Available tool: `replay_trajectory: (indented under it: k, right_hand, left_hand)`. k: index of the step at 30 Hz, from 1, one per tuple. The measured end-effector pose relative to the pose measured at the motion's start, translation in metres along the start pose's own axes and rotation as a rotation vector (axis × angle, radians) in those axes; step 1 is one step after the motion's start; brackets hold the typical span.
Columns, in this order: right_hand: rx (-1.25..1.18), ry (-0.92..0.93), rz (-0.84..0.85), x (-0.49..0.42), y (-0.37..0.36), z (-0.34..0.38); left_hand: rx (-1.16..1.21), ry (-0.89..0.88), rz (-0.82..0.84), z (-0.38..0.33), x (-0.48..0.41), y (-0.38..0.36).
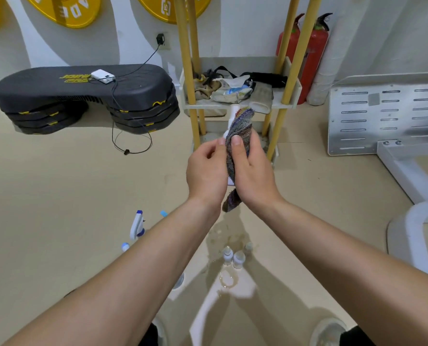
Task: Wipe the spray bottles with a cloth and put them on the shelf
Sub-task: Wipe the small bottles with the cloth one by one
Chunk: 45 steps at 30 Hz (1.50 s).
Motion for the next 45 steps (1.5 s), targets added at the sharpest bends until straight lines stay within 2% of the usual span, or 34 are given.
replay_trajectory:
  k: [5, 12, 17, 20, 26, 33, 38, 41, 45]
  right_hand:
    - [-0.151, -0.045, -0.003, -0.001, -0.004, -0.001]
    - [-0.198, -0.085, -0.001, -0.002, -0.004, -0.013]
    - [-0.096, -0.016, -0.019, 0.001, -0.001, -0.009]
    - [-0.056, -0.008, -0.032, 0.0, 0.003, -0.009]
    - [-0.169, -0.056, -0.002, -0.002, -0.002, -0.013]
    - [-0.029, 0.0, 0.027, 0.001, 0.001, -0.011]
    - [-0.081, -0.036, 0.011, 0.0, -0.001, -0.015]
    - [-0.06, -0.029, -0.017, 0.0, 0.002, -0.013]
    - [-0.222, -0.143, 0.021, -0.003, -0.002, -0.023]
  left_hand:
    - [0.236, 0.131, 0.152, 0.004, 0.005, -0.011]
    - [0.226, 0.178, 0.163, 0.005, 0.013, -0.011]
    - [0.021, 0.074, 0.085, 0.005, 0.008, -0.002]
    - [0.097, 0.145, 0.131, 0.012, 0.009, -0.008]
    - [0.263, 0.253, 0.278, 0.013, 0.015, -0.02]
    - [0.169, 0.296, 0.206, 0.017, 0.015, -0.014]
    - [0.063, 0.204, 0.061, 0.012, 0.013, -0.003]
    - [0.023, 0.19, 0.088, 0.015, 0.014, -0.004]
    - [0.135, 0.263, 0.177, 0.019, 0.016, -0.011]
Point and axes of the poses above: each hand's wrist, its own x-axis away from the middle knuckle, its own y-axis out of the back of the hand, z = x × y, the point moved 9 cm from there along -x, towards the middle knuckle, and after that the axes turned 3 degrees about -y, right-handed, at the moved point
